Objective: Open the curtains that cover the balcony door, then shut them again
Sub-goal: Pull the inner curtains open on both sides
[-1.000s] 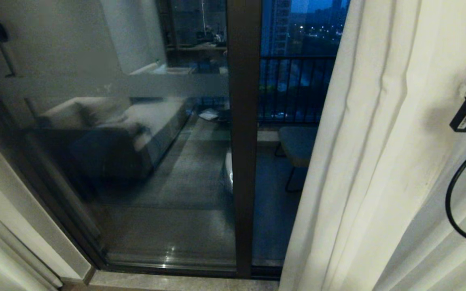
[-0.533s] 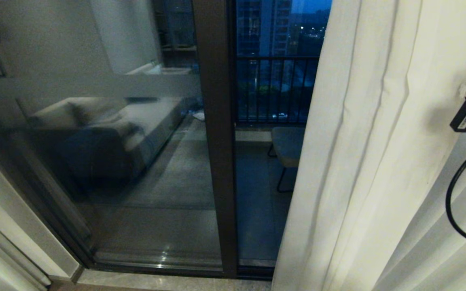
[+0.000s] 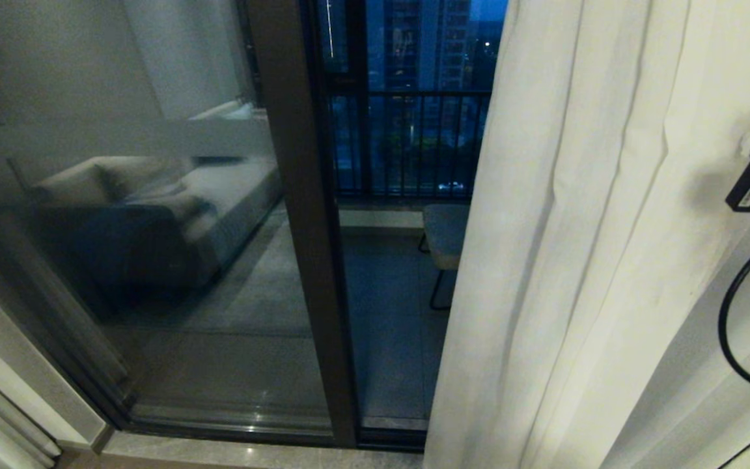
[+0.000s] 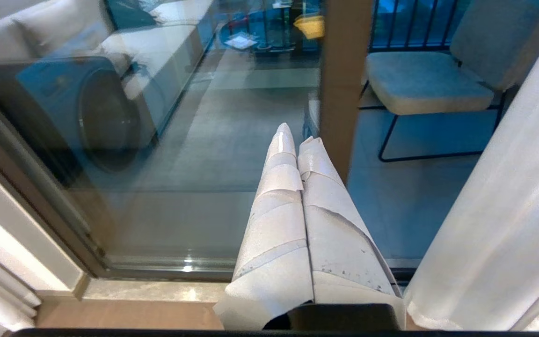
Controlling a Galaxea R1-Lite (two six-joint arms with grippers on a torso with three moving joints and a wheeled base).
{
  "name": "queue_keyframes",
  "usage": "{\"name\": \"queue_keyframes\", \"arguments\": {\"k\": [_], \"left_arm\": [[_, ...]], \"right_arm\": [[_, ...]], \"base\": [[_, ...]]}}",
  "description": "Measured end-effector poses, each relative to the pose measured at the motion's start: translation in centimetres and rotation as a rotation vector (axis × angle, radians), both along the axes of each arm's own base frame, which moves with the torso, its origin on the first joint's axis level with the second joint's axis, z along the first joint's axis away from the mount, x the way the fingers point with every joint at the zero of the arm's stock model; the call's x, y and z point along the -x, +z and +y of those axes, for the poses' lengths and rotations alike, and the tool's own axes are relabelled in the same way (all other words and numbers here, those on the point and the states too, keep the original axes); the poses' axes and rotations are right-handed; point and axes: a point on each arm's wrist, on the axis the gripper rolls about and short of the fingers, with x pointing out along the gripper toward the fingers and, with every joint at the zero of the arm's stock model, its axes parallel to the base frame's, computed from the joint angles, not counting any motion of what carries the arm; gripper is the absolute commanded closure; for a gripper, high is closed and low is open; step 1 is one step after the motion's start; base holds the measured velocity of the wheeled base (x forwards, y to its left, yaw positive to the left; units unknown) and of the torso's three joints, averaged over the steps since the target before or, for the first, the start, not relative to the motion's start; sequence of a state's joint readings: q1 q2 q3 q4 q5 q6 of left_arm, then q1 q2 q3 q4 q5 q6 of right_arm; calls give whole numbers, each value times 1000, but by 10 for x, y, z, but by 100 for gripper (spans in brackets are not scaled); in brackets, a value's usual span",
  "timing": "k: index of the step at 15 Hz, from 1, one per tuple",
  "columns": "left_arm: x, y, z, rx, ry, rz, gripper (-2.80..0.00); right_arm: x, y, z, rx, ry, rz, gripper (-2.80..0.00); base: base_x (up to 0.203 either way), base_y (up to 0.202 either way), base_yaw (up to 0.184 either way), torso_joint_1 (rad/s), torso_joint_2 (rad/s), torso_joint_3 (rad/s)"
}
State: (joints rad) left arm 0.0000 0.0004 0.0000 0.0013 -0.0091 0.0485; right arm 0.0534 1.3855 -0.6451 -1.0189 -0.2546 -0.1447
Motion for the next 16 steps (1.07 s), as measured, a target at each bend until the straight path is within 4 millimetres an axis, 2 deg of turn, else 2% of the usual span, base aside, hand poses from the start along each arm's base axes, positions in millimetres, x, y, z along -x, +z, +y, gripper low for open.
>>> {"name": "queue_keyframes", "arguments": {"k": [16], "left_arm": [[0,0,0,0,0,0,0]], "right_arm": [[1,1,0,-1,0,-6,0]], "base": [[0,-191,1,1,3,3]]}}
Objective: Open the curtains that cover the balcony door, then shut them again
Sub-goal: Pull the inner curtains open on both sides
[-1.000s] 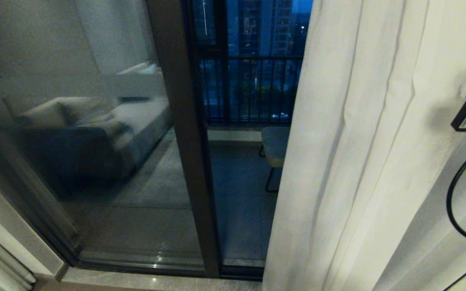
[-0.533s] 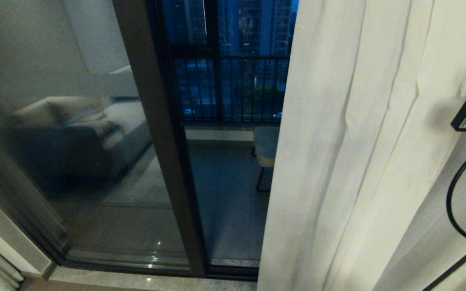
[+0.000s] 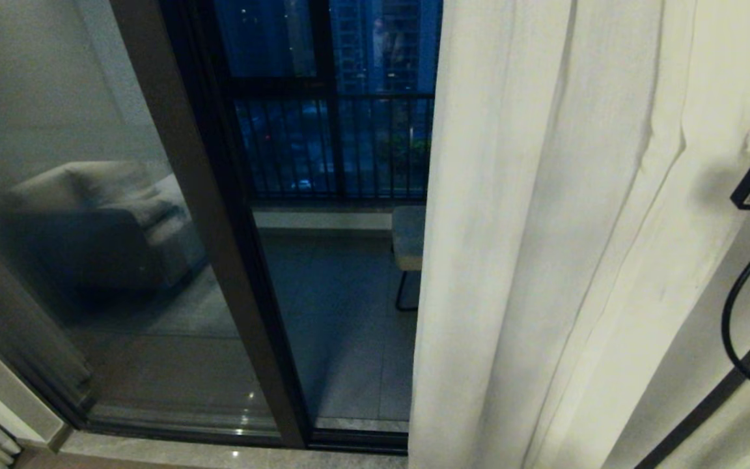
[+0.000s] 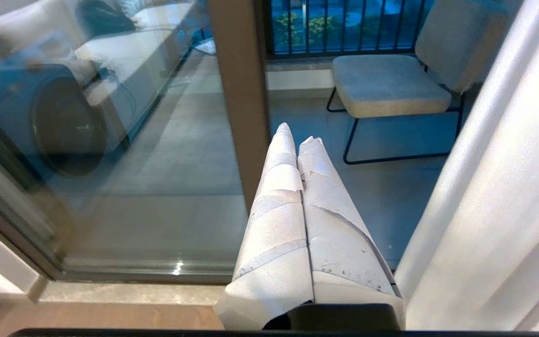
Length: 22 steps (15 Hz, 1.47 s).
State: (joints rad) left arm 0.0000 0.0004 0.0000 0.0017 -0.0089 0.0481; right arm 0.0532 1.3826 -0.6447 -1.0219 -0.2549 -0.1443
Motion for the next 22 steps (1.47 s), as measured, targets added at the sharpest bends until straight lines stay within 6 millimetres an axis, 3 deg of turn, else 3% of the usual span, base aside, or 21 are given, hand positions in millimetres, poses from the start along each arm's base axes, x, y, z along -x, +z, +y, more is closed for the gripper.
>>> {"name": "queue_keyframes", "arguments": {"k": [14,22], "left_arm": [[0,0,0,0,0,0,0],[0,0,0,7,0,0,0]], "right_arm": [[4,-1,0,0,0,2,0],[8,1,0,0,1,-4,0]], "base": [[0,-184,1,3,4,3],[0,-8,0,1,1,1]]}}
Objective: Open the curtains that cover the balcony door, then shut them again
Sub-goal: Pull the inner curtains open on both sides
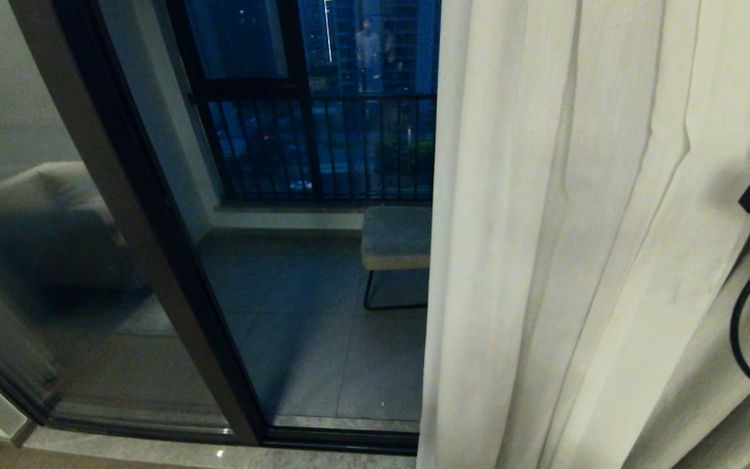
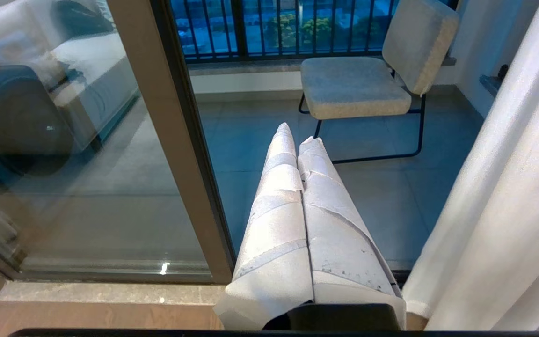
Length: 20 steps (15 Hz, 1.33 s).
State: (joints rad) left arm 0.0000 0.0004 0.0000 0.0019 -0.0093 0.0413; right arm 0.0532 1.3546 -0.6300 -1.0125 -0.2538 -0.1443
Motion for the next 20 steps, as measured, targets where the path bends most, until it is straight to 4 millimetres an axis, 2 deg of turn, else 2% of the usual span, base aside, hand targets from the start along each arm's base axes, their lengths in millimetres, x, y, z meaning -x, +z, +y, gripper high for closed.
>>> {"name": "queue_keyframes", "arguments": {"k": [5,10,17,20], "left_arm": [[0,0,0,0,0,0,0],[0,0,0,0,0,0,0],[0,0,0,0,0,0,0],[0,0,0,0,0,0,0]], "right_arm": [[2,4,0,3,6,-16,0],[3,21,0,1,8,-59,0],[-3,62,-1,-3,0,-122,0],[-5,73,-12,4,-31,-131,0]], "base": [[0,0,0,0,0,0],[0,0,0,0,0,0],[0,0,0,0,0,0],[0,0,0,0,0,0]]}}
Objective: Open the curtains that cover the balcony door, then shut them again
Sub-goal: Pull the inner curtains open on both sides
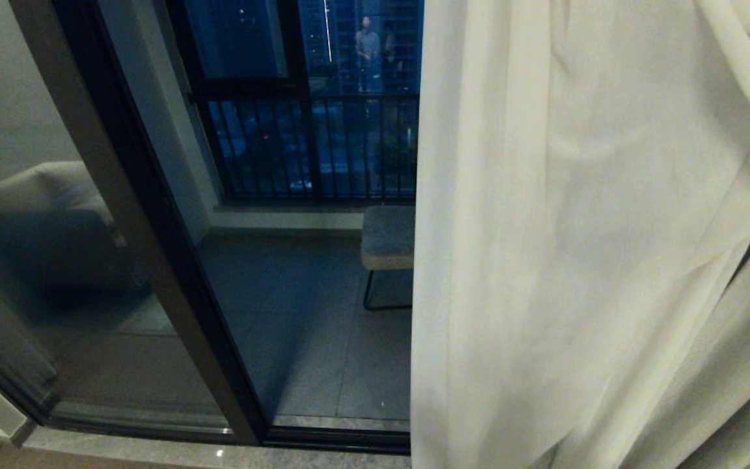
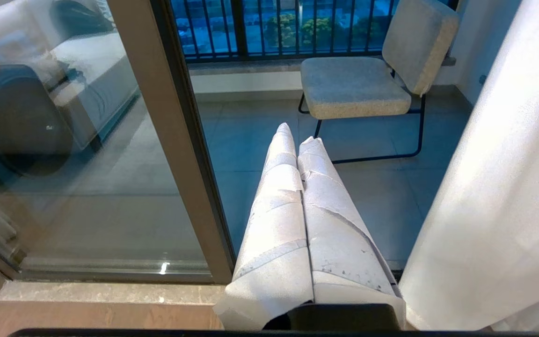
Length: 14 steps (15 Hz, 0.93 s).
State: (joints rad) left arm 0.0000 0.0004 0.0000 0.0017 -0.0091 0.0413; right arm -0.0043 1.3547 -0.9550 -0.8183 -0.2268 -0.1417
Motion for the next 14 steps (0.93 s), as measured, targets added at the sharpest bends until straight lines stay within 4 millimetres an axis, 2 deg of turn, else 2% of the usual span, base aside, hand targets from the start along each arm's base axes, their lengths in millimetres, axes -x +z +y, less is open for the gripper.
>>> {"name": "queue_keyframes", "arguments": {"k": [5,14], "left_arm": [[0,0,0,0,0,0,0],[0,0,0,0,0,0,0]], "right_arm": [[3,13,-34,2,-81,-14,0],[26,34,-118,41,-292,-48,0]], "base": [[0,0,0,0,0,0],[0,0,0,0,0,0]]}}
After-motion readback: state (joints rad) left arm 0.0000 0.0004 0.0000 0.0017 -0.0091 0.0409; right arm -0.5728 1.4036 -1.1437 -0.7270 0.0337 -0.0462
